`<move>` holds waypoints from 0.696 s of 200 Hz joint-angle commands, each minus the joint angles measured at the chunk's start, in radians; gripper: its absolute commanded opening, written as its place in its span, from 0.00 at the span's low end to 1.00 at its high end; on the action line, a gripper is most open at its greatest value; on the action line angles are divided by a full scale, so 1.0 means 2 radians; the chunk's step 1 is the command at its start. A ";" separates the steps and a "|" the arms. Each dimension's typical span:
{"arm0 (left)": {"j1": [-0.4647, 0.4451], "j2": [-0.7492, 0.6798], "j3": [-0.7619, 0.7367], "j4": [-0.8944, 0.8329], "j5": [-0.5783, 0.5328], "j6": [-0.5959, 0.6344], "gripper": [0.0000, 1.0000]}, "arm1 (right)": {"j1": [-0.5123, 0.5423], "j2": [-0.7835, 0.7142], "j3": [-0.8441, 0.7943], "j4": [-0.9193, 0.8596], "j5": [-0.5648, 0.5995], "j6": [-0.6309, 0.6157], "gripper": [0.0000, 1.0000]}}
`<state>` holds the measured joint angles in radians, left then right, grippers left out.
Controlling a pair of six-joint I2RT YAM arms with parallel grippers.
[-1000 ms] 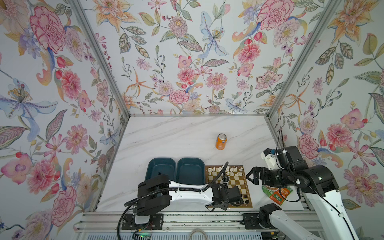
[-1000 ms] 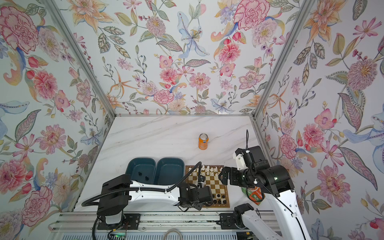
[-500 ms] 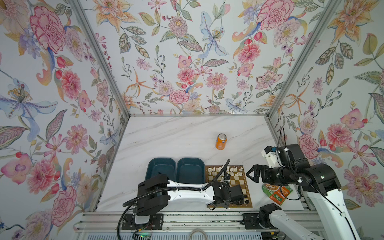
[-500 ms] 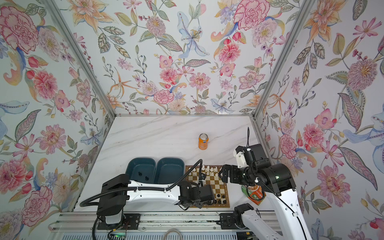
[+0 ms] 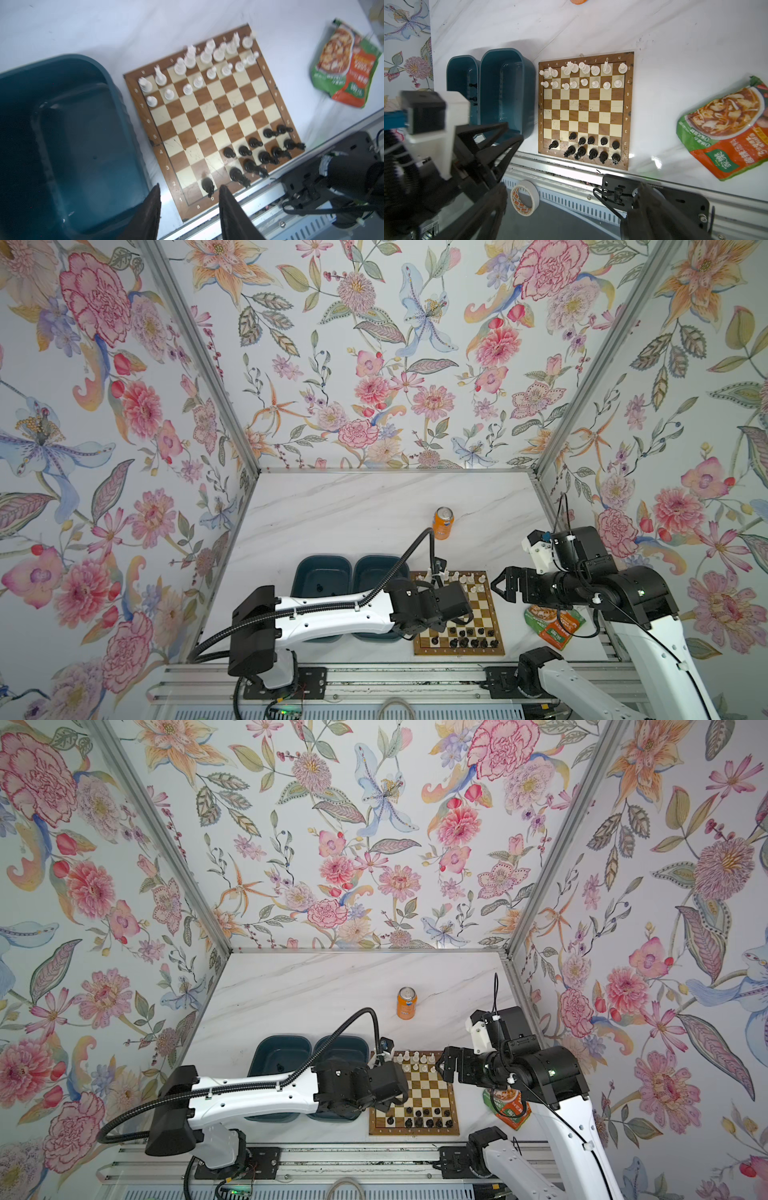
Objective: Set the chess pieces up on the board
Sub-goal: 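Open the left gripper and raise it off the placed black piece, then move the left gripper over the teal tray while the right gripper nears the can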
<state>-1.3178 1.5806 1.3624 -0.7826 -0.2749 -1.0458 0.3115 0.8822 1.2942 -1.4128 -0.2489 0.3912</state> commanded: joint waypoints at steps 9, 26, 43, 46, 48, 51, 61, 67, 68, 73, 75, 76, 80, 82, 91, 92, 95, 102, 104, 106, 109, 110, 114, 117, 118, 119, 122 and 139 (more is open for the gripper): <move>0.053 -0.078 -0.008 -0.005 -0.029 0.039 0.50 | -0.003 0.022 0.006 0.029 -0.002 0.014 0.99; 0.093 -0.112 -0.022 0.004 -0.028 0.056 0.51 | -0.003 0.042 0.017 0.045 -0.004 0.020 0.99; 0.134 -0.142 -0.037 0.001 -0.029 0.071 0.51 | -0.003 0.064 0.028 0.064 -0.008 0.027 0.99; 0.141 -0.146 -0.041 -0.001 -0.030 0.072 0.51 | -0.002 0.068 0.030 0.068 -0.009 0.029 0.99; 0.145 -0.149 -0.043 -0.001 -0.030 0.074 0.51 | -0.002 0.071 0.031 0.071 -0.011 0.030 0.99; 0.152 -0.153 -0.047 -0.002 -0.031 0.076 0.51 | -0.002 0.075 0.033 0.075 -0.012 0.031 0.99; 0.175 -0.165 -0.063 -0.004 -0.030 0.083 0.51 | 0.002 0.089 0.039 0.086 -0.015 0.035 0.99; 0.187 -0.171 -0.073 -0.004 -0.026 0.084 0.51 | 0.004 0.097 0.043 0.092 -0.015 0.038 0.99; 0.190 -0.172 -0.075 -0.005 -0.025 0.085 0.51 | 0.005 0.098 0.044 0.094 -0.015 0.038 0.99; 0.200 -0.177 -0.083 -0.004 -0.021 0.085 0.51 | 0.007 0.104 0.047 0.099 -0.014 0.040 0.99; 0.205 -0.179 -0.087 -0.005 -0.020 0.085 0.51 | 0.009 0.107 0.048 0.101 -0.014 0.040 0.99; 0.206 -0.179 -0.089 -0.005 -0.019 0.085 0.51 | 0.009 0.109 0.049 0.102 -0.014 0.041 0.99; 0.212 -0.182 -0.095 -0.005 -0.016 0.084 0.51 | 0.012 0.116 0.051 0.104 -0.013 0.042 0.99; 0.214 -0.184 -0.098 -0.005 -0.015 0.084 0.51 | 0.013 0.119 0.053 0.106 -0.013 0.043 0.99; 0.223 -0.189 -0.109 -0.008 -0.013 0.081 0.50 | 0.020 0.136 0.060 0.111 -0.012 0.047 0.99; 0.224 -0.190 -0.109 -0.008 -0.012 0.080 0.50 | 0.021 0.138 0.061 0.111 -0.012 0.047 0.99; 0.226 -0.192 -0.114 -0.010 -0.013 0.078 0.50 | 0.024 0.143 0.065 0.113 -0.012 0.048 0.99; 0.229 -0.196 -0.122 -0.015 -0.014 0.073 0.50 | 0.032 0.159 0.075 0.114 -0.011 0.048 0.99; 0.230 -0.197 -0.124 -0.017 -0.014 0.072 0.50 | 0.035 0.165 0.078 0.114 -0.010 0.048 0.99; 0.230 -0.198 -0.126 -0.020 -0.015 0.070 0.49 | 0.037 0.169 0.082 0.114 -0.010 0.048 0.99; 0.232 -0.200 -0.129 -0.024 -0.017 0.066 0.49 | 0.041 0.178 0.088 0.114 -0.009 0.048 0.99; 0.232 -0.200 -0.131 -0.025 -0.017 0.065 0.49 | 0.042 0.179 0.090 0.114 -0.009 0.047 0.99; 0.233 -0.203 -0.134 -0.032 -0.019 0.059 0.48 | 0.047 0.190 0.097 0.113 -0.008 0.046 0.99; 0.233 -0.204 -0.138 -0.037 -0.020 0.055 0.47 | 0.051 0.198 0.103 0.113 -0.009 0.045 0.99; 0.233 -0.205 -0.138 -0.039 -0.020 0.053 0.47 | 0.052 0.201 0.104 0.113 -0.009 0.044 0.99; 0.233 -0.206 -0.139 -0.041 -0.021 0.052 0.47 | 0.053 0.203 0.106 0.113 -0.009 0.044 0.99; 0.233 -0.209 -0.142 -0.046 -0.021 0.048 0.46 | 0.056 0.210 0.111 0.113 -0.009 0.043 0.99; 0.233 -0.230 -0.162 -0.077 -0.025 0.016 0.44 | 0.068 0.246 0.135 0.114 -0.009 0.037 0.99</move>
<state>-0.8577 1.1866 1.0836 -0.8242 -0.3149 -0.9386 0.4168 1.2991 1.4982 -1.2068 -0.2661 0.4686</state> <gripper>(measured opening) 0.455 0.988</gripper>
